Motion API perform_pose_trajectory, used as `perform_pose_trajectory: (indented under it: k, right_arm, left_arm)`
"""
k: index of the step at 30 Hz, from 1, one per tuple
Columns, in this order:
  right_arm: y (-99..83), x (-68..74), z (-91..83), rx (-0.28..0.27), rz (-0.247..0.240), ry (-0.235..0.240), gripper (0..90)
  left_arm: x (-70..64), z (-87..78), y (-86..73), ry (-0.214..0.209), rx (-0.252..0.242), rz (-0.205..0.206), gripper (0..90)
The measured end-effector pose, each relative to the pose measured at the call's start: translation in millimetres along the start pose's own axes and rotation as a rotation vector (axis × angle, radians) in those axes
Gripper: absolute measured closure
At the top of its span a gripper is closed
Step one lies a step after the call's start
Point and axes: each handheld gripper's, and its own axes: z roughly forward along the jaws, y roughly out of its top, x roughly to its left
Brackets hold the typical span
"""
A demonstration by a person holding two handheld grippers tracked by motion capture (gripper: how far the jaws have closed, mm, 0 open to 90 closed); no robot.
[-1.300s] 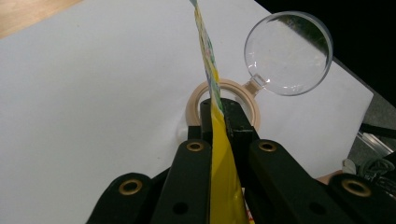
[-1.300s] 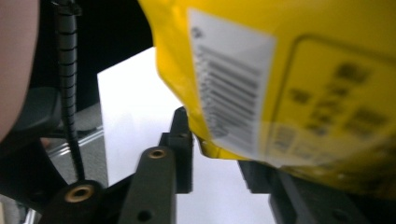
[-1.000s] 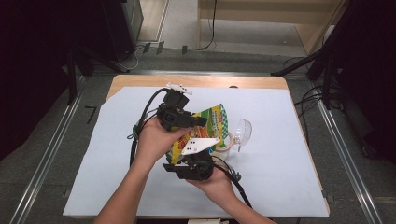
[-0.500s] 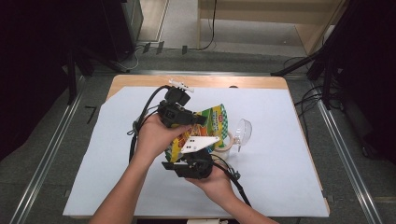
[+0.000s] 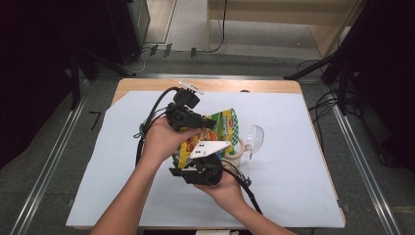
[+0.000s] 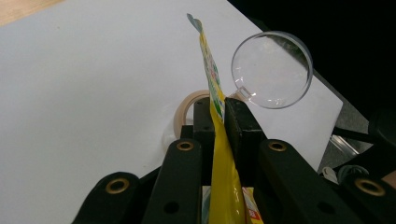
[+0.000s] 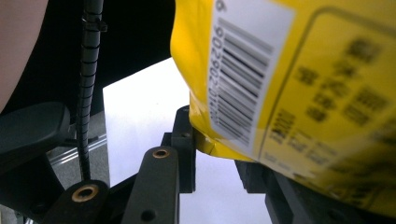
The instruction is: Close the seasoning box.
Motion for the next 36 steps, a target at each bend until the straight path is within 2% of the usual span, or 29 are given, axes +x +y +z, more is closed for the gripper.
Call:
perform_pose_trajectory:
  k: [15, 28, 36]
  right_arm:
    - [3.8, -2.8, -3.6, -0.003, 0.0, 0.009, 72.7]
    - [5.8, -5.9, -2.2, 0.008, -0.024, -0.002, 72.3]
    - [6.0, -7.2, -0.6, 0.015, -0.021, 0.002, 71.9]
  left_arm:
    - [-9.5, 0.4, 7.3, 0.055, 0.018, 0.009, 84.8]
    - [-2.4, -2.1, 6.0, 0.06, -0.011, -0.013, 84.9]
    - [1.4, -0.6, 6.0, 0.064, -0.003, -0.025, 84.9]
